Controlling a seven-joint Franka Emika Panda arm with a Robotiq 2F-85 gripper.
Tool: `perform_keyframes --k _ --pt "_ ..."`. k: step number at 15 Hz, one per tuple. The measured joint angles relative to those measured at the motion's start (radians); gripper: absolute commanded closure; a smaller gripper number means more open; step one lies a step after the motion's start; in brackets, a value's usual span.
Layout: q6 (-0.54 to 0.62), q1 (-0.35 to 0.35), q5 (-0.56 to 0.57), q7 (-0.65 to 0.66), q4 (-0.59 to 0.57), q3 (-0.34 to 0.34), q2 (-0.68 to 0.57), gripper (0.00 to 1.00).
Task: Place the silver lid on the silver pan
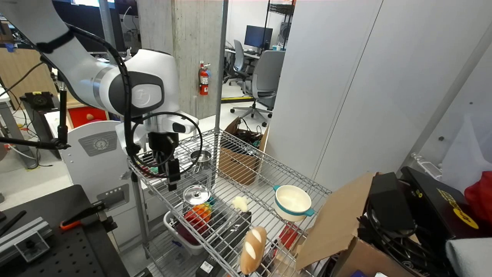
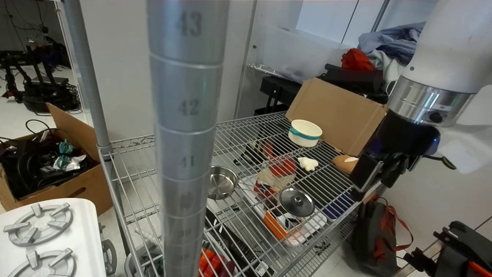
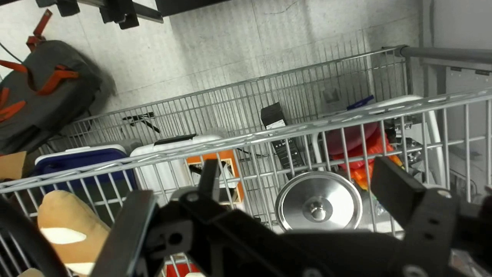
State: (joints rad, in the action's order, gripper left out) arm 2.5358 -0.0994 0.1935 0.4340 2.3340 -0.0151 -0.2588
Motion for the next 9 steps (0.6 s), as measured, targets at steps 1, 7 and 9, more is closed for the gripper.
perform_keyframes --k 1,7,9 --pt "0.018 0.000 0.001 0.000 -0.012 0.011 -0.021 0.00" --pt "0.057 0.000 -0.002 -0.001 -0.159 0.058 -0.198 0.00" --pt "0.058 -0.002 -0.007 -0.001 -0.217 0.061 -0.264 0.00"
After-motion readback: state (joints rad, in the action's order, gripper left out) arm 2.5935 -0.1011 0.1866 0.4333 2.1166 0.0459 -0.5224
